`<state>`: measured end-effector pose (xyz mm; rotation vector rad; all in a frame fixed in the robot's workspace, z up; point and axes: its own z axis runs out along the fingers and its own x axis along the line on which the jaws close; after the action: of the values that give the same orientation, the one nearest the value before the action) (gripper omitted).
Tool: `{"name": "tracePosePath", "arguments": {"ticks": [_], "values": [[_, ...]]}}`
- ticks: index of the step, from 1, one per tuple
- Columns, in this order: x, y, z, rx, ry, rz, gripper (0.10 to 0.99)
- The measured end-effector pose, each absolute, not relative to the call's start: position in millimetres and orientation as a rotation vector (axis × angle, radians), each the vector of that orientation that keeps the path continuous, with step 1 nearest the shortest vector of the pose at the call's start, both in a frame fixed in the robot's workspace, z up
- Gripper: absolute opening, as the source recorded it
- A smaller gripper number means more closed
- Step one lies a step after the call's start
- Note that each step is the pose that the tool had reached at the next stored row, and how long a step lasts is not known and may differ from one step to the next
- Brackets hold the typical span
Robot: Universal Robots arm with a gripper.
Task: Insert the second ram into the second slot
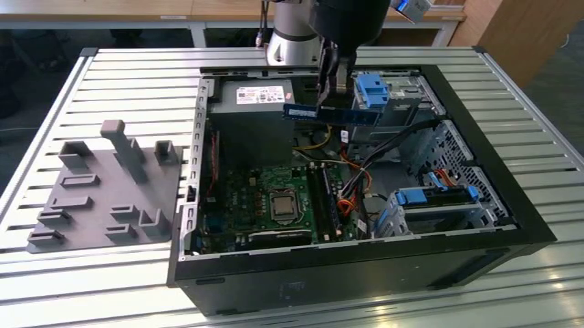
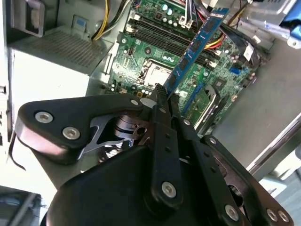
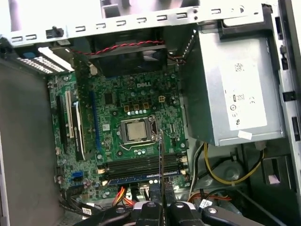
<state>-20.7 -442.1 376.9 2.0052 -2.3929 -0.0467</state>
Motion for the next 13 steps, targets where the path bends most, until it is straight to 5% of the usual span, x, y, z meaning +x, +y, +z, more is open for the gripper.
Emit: {"name": "tracePosePath", "arguments": {"ticks": [13], "values": [[-20.7,-442.1,373.8,1.745,-2.582,-0.023,0.137]]}}
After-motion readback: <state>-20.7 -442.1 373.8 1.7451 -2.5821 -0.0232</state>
